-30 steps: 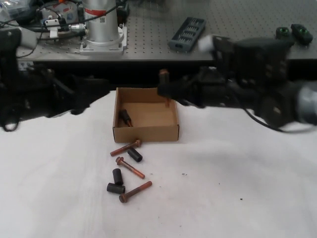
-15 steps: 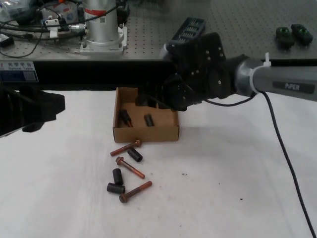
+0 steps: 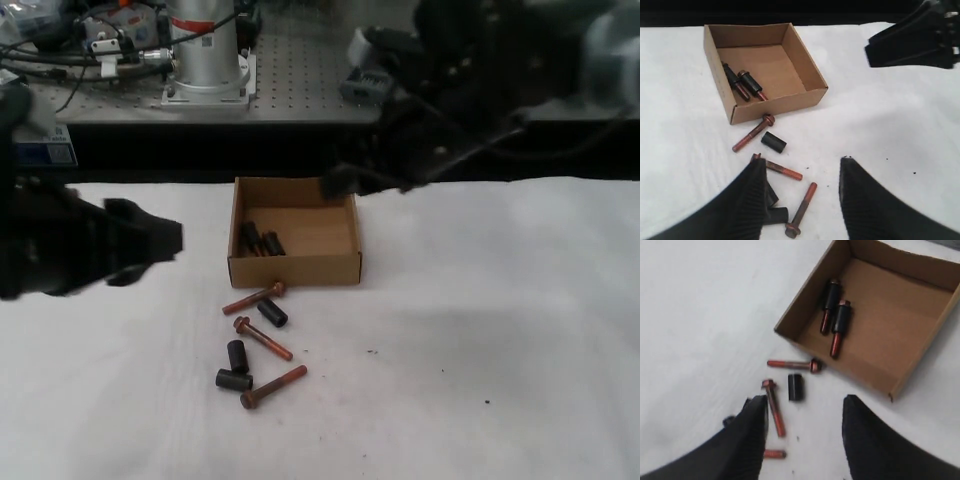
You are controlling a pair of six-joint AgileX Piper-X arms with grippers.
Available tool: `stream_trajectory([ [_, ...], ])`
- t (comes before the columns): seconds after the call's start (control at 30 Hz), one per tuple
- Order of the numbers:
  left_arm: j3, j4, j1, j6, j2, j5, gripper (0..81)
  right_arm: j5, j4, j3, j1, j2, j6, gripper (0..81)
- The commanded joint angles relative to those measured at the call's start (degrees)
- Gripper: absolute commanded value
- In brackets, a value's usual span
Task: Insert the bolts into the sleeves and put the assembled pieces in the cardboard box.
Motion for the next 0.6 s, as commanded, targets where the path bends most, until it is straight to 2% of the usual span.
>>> stream_trajectory([
  [0.0,-0.33,-3.43,-1.15,2.7,2.44,-0.91,32.1,0.08,-1.29,4.97,0.18,-3.69,0.22,35.5],
  [0.1,-1.09,-1.31,-1.21,-2.77,4.99,-0.4,31.9,-0.35,-8.25,13.44,0.4,-9.63,6.75,35.5],
  [0.2,-1.17,-0.39,-1.36,-6.49,6.67,0.04,31.9,-0.19,-12.72,19.08,0.99,-13.84,8.19,35.5],
  [0.37,-1.67,0.26,-1.51,-6.37,8.22,0.2,31.7,-0.42,-11.1,21.37,3.37,-15.81,9.01,35.5],
  [0.57,-1.89,1.04,-2.33,-15.41,10.21,3.07,31.7,0.05,-10.35,21.37,7.52,-15.81,9.14,35.5],
])
